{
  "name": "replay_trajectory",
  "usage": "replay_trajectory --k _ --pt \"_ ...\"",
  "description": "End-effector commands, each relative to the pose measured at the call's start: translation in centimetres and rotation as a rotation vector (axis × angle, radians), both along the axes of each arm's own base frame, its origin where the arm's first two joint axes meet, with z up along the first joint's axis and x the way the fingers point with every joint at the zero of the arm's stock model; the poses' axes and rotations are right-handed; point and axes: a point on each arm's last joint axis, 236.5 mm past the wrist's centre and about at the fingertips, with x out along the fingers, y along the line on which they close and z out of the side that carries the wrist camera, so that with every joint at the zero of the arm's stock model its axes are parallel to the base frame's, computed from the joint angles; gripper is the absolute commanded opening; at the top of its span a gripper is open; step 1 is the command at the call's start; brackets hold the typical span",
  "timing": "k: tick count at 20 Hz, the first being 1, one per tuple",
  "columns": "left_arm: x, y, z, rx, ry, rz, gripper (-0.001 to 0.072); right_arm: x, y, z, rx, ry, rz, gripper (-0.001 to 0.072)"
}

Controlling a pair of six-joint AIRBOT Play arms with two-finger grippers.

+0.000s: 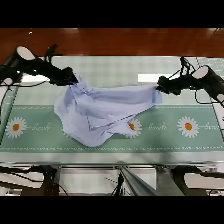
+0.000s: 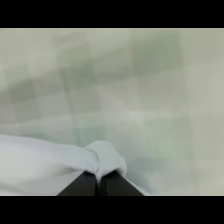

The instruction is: Fold the shirts.

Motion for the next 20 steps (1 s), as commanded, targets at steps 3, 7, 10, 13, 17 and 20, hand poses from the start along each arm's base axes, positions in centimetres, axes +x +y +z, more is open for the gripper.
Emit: replay_trajectory --k 3,7,10,13,17,20 --pt "-4.5 6.9 9.6 0.006 0.007 0.084 0.0387 -1.7 0.6 0.5 -0.004 0.031 0.08 0.002" --pt "-12.6 8.1 8.4 0.132 0.07 0.097 0.0394 -2.3 0.3 0.5 -0.033 0.035 0.118 0.002" --pt "-18.8 3.1 3.5 -0.005 0.217 0.072 0.0672 -2.4 0.2 0.4 -0.046 0.031 0.146 0.002" --pt "-23.2 -0.8 -2.0 -0.074 0.347 0.069 0.0686 -2.7 0.3 0.3 -0.045 0.038 0.159 0.002" --pt "-27.4 -2.9 -7.2 -0.044 0.465 0.067 0.0685 -3.5 0.5 0.1 -0.054 0.049 0.218 0.002" --pt "-29.3 -4.3 -8.6 -0.013 0.477 0.001 0.0684 -3.4 0.0 0.0 -0.08 0.045 0.221 0.002"
